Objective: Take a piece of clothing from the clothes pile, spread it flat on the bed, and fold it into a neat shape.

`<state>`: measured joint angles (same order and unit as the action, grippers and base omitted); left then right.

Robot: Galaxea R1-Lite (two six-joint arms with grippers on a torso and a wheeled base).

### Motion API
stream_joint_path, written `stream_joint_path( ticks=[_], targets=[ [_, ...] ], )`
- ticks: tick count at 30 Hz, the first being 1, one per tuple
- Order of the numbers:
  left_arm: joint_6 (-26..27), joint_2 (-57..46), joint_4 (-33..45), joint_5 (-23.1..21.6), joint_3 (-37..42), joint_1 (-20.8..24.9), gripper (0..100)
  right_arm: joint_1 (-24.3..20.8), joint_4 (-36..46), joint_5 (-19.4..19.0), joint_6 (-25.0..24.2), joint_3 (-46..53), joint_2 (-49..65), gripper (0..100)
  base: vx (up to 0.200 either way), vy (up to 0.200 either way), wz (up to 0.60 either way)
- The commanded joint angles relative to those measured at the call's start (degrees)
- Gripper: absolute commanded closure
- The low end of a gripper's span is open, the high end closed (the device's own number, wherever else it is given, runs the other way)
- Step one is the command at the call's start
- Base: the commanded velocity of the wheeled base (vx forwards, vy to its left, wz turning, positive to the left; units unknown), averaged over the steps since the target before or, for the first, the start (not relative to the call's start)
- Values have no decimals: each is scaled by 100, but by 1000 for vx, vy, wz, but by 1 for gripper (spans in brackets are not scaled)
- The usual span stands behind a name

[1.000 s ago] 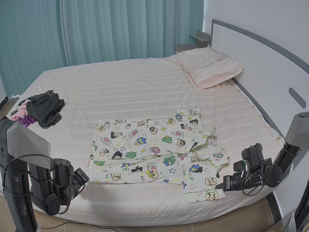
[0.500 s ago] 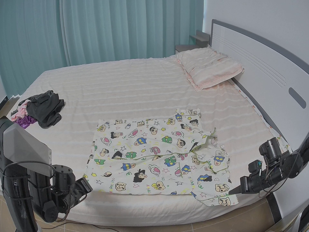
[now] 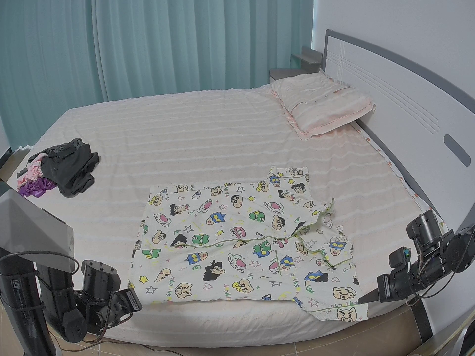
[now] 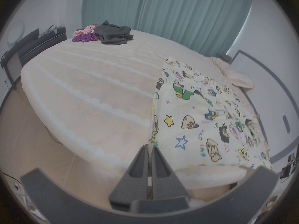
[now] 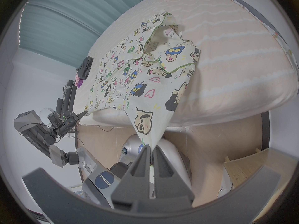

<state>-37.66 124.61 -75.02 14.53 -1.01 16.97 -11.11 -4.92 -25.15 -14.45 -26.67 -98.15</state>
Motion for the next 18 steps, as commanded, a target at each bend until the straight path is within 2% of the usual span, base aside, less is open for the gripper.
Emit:
stream_joint_path(
  ticks=[1, 9, 18],
  targets=[
    [285, -561, 488, -64, 101, 35, 100, -23, 176, 19, 82, 31, 41, 100, 0, 0, 0],
    [479, -825, 743, -56, 57, -53, 100, -14, 835, 28, 478, -5, 252, 100, 0, 0, 0],
    [435, -728, 717, -56, -22, -89, 100, 109, 475, 28, 434, -330, -231, 100, 0, 0, 0]
  ],
)
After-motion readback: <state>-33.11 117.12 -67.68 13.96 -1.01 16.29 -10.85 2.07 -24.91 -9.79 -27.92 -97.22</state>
